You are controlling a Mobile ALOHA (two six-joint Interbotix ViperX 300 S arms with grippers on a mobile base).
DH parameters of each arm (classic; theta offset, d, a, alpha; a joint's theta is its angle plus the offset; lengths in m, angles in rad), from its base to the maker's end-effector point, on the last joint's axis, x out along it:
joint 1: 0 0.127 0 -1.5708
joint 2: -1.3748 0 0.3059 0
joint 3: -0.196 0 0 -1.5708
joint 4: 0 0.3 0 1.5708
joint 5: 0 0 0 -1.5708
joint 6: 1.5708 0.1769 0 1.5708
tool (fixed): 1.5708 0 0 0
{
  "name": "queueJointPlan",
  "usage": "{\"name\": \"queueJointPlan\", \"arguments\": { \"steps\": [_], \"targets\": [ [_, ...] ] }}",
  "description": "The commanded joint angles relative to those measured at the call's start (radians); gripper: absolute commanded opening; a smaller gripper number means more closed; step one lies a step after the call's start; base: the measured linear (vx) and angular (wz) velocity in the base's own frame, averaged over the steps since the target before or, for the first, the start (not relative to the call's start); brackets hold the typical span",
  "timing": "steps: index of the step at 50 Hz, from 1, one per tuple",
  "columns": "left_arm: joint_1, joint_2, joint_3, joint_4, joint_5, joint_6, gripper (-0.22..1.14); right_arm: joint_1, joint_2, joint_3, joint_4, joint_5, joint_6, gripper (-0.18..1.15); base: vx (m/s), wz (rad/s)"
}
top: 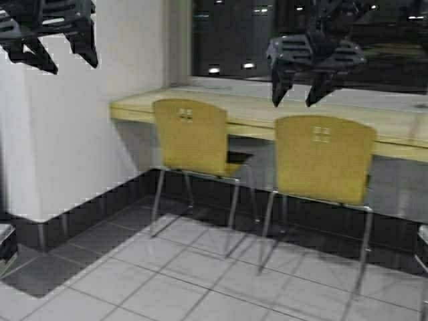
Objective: Push the chairs under the table
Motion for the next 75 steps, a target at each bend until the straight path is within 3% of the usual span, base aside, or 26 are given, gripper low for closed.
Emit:
{"name": "queueJointPlan", "arguments": {
  "steps": [1,52,75],
  "targets": [
    [0.0,0.02,-0.026,0.011,-0.003,0.005,0.96,-0.005,-0.005,-0.026,0.003,-0.002,0.003,0.95,-0.22,-0.3],
    [-0.002,0.043,-0.031,0.017,0.021,-0.014,0.96,-0.005,0.015,-0.049,0.012,0.009,0.008,0.95,-0.12,-0.43],
    [-0.002,0.043,-0.049,0.012,0.052,-0.018,0.96,-0.005,0.018,-0.054,0.025,0.018,0.008,0.95,0.05,-0.19]
  ]
}}
